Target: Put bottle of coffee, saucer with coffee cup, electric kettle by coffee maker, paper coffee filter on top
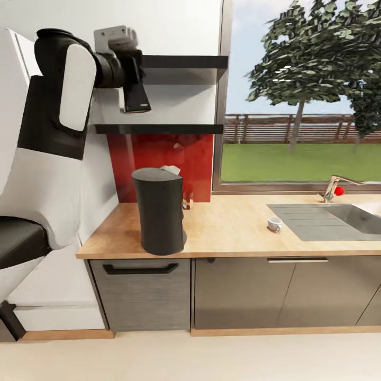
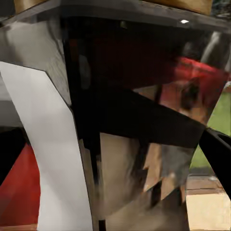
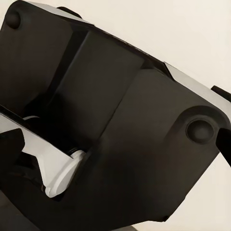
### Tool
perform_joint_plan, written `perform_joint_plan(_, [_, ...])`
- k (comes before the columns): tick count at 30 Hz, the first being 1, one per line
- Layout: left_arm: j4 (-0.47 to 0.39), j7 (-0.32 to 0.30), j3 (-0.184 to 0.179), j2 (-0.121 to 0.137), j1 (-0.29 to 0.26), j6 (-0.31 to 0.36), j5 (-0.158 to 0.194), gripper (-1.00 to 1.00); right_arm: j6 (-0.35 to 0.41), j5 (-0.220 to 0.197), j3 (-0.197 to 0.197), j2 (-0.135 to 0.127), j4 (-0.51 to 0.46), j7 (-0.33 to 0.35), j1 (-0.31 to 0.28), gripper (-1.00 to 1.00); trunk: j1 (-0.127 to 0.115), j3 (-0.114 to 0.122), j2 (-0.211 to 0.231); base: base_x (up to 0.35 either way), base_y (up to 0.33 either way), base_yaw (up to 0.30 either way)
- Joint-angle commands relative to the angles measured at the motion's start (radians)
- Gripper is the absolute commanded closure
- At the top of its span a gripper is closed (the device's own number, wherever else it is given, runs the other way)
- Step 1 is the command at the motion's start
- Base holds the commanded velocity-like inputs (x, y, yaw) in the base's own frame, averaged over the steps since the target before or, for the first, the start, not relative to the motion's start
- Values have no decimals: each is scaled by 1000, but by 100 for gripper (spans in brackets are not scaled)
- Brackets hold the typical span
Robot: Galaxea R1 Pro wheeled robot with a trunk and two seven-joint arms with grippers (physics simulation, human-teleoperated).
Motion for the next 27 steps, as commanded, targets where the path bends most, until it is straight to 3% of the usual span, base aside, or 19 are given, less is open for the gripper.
perform_joint_plan(1, [-22,-88,-1,29,10,3,16,100,-5,-8,8,0,2,4,-1,-100,0,-2,-1,0,0,0])
perform_joint_plan(3, [-36,-194,0,60,24,3,21,100,-5,-8,8,0,2,3,-1,-100,0,-2,-1,0,0,0])
perform_joint_plan(4, [-46,-303,-1,94,41,3,24,100,-5,-8,8,0,2,3,-1,-100,0,-2,-1,0,0,0])
perform_joint_plan(5, [-50,-358,-1,112,50,3,26,100,-5,-8,8,0,2,3,-1,-100,0,-2,-1,0,0,0])
perform_joint_plan(6, [-79,-690,-2,212,117,1,28,100,-5,-8,8,0,2,3,-1,-100,0,-2,-1,0,0,0])
perform_joint_plan(7, [-84,-795,-2,243,141,-1,27,100,-5,-8,8,0,2,3,-1,-100,0,-2,-1,0,0,0])
perform_joint_plan(8, [-86,-844,-2,259,153,-2,26,100,-5,-8,8,0,2,3,-1,-100,0,-2,-1,0,0,0])
perform_joint_plan(9, [-89,-932,-3,288,178,-3,24,100,-5,-8,8,0,2,3,-1,-100,0,-2,-1,0,0,0])
perform_joint_plan(10, [-90,-972,-3,302,190,-4,24,100,-5,-8,8,0,2,3,-1,-100,0,-2,-1,0,0,0])
perform_joint_plan(12, [-100,-1095,-5,358,243,-12,22,100,-6,-8,8,0,2,3,-1,-100,0,-2,-1,0,0,0])
perform_joint_plan(15, [-159,-1197,-7,445,379,-107,22,100,-6,-8,8,0,2,3,-1,-100,0,-2,-1,0,0,0])
perform_joint_plan(16, [-184,-1214,-8,487,490,-188,21,100,-6,-8,8,0,2,3,-1,-100,0,-2,-1,0,0,0])
perform_joint_plan(17, [-195,-1220,-8,513,571,-258,21,100,-6,-8,8,0,2,2,-1,-100,0,-2,-1,0,0,0])
perform_joint_plan(21, [-194,-1224,-8,546,734,-436,20,100,-6,-8,8,0,2,0,-1,-100,0,-2,-1,0,0,0])
perform_joint_plan(27, [-192,-1226,-6,568,893,-613,21,100,-6,-8,8,0,2,-2,-1,-100,0,-2,-1,0,0,0])
